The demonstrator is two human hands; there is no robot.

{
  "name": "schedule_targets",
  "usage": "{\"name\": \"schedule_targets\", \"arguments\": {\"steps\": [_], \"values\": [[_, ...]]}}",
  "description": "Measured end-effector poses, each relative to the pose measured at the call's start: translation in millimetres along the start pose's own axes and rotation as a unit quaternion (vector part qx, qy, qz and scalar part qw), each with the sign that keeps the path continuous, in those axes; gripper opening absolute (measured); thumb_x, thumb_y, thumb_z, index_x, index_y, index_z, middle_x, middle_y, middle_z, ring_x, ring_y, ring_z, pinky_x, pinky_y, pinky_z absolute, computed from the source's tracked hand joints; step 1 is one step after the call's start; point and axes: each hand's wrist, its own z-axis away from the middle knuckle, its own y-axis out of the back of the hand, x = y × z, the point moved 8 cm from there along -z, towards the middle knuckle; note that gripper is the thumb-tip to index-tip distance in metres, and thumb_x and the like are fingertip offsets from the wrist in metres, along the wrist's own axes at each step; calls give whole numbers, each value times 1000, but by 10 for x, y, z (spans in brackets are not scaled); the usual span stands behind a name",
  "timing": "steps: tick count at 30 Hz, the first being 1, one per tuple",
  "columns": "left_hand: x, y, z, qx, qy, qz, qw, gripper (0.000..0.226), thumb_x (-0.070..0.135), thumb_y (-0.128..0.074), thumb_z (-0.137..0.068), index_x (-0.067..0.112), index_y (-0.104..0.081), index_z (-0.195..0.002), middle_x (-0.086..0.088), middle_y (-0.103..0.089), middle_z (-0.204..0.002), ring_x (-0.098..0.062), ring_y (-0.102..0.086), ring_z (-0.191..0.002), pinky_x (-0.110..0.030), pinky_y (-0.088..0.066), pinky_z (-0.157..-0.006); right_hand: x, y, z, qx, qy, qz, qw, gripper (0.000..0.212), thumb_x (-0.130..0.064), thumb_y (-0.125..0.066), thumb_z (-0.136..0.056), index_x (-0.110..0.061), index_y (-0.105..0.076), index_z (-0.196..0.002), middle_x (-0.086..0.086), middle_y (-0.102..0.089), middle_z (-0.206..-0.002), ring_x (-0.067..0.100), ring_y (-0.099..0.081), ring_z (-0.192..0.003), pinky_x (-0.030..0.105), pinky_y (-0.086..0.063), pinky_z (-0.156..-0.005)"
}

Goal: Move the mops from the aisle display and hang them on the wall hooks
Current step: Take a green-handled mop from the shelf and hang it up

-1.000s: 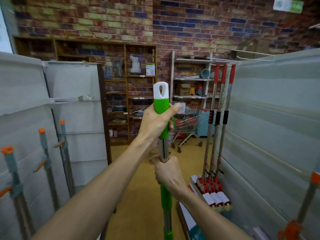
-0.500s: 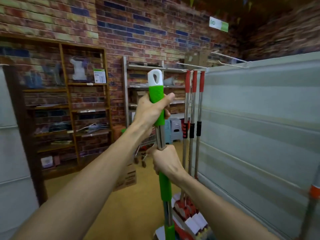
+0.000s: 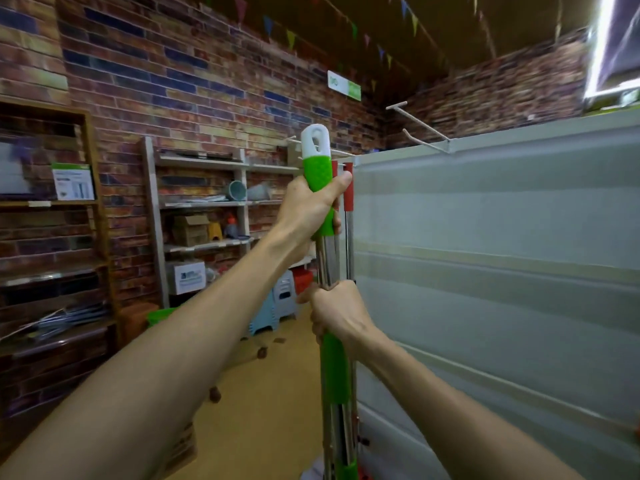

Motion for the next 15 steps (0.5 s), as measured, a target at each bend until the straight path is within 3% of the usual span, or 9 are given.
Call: {"name": "schedule_targets", "arguments": {"steps": [8, 13, 15], "values": [[-434, -556, -976, -94, -28, 71, 993, 24, 21, -69, -95, 11, -49, -85, -4, -47, -65, -16, -48, -40, -30, -47, -46, -2, 477, -872, 114, -13, -5, 993, 6, -14, -61, -79, -9, -63, -77, 3, -45, -50, 22, -46, -49, 38, -41, -53], [-592, -1095, -1209, -169, -44, 119, 977, 23, 21, -68, -95, 14, -50, -83, -3, -49, -66, -16, -48, -41, -30, -47, -47, 92, 925, -1052, 209, -35, -15, 977, 23, -10, -57, -90, 7, -67, -102, 2, -42, -51, 19, -41, -42, 32, -39, -49], [-604, -1278, -1280, -200, -46, 141, 969, 25, 21, -68, -95, 15, -49, -81, -3, -48, -65, -16, -47, -40, -30, -47, -46, 87, 1081, -1085, 246, -34, -14, 969, 25, -10, -54, -93, 5, -68, -107, 3, -43, -53, 19, -42, -44, 32, -39, -50]]}}
